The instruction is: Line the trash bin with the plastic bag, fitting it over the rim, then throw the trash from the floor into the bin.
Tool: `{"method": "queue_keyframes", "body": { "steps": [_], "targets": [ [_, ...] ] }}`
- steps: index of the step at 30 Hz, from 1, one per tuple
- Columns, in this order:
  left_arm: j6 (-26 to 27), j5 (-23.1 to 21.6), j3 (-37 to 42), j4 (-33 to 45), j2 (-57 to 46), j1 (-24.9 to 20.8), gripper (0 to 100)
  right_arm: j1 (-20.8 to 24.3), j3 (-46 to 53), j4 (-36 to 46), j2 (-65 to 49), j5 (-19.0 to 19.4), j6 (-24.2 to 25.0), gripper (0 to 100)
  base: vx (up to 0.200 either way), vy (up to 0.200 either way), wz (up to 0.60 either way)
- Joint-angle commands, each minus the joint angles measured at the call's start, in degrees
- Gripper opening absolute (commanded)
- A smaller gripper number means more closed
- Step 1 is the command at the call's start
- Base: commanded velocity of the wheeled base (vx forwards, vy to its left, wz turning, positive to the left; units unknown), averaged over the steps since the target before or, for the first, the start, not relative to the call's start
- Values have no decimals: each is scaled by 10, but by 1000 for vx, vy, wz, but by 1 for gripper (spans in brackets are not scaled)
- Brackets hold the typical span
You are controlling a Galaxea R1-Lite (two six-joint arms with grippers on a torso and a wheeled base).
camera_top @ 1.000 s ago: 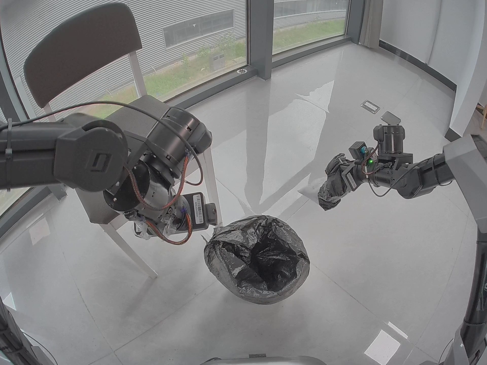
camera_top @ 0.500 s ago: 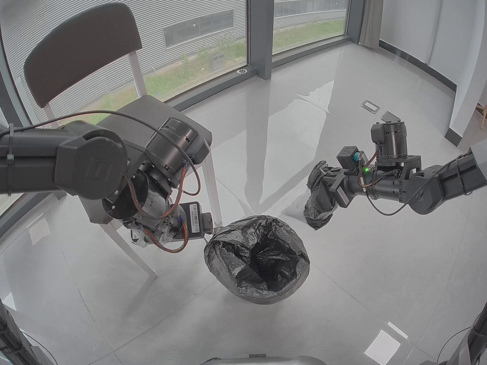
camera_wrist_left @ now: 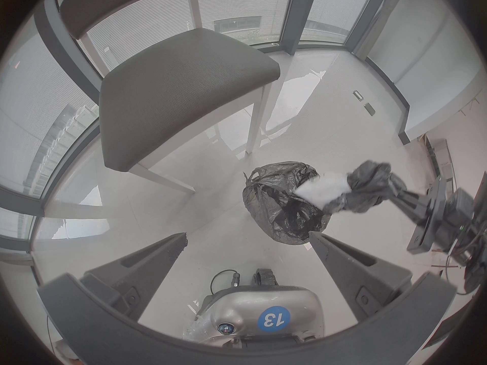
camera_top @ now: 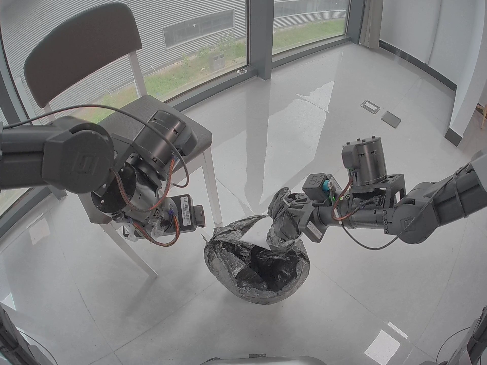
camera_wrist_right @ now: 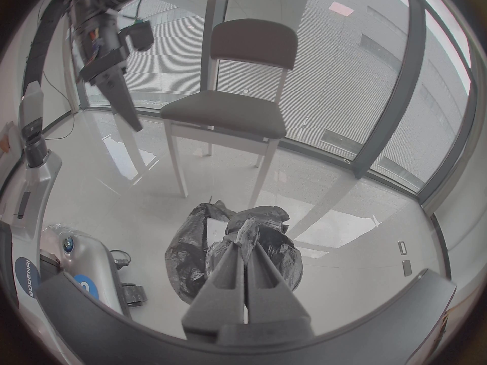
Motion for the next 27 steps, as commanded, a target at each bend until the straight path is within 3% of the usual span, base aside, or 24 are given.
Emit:
{"method": "queue_keyframes", "body": {
  "steps": [1, 27],
  "targets": [
    [0, 0, 0, 0, -11, 3, 100, 7, 8, 0, 14, 0, 0, 0, 0, 0, 0],
    [3, 2, -5, -9, -18, 8, 100, 4, 59, -3, 57, 0, -2, 0, 0, 0, 0]
  ]
}}
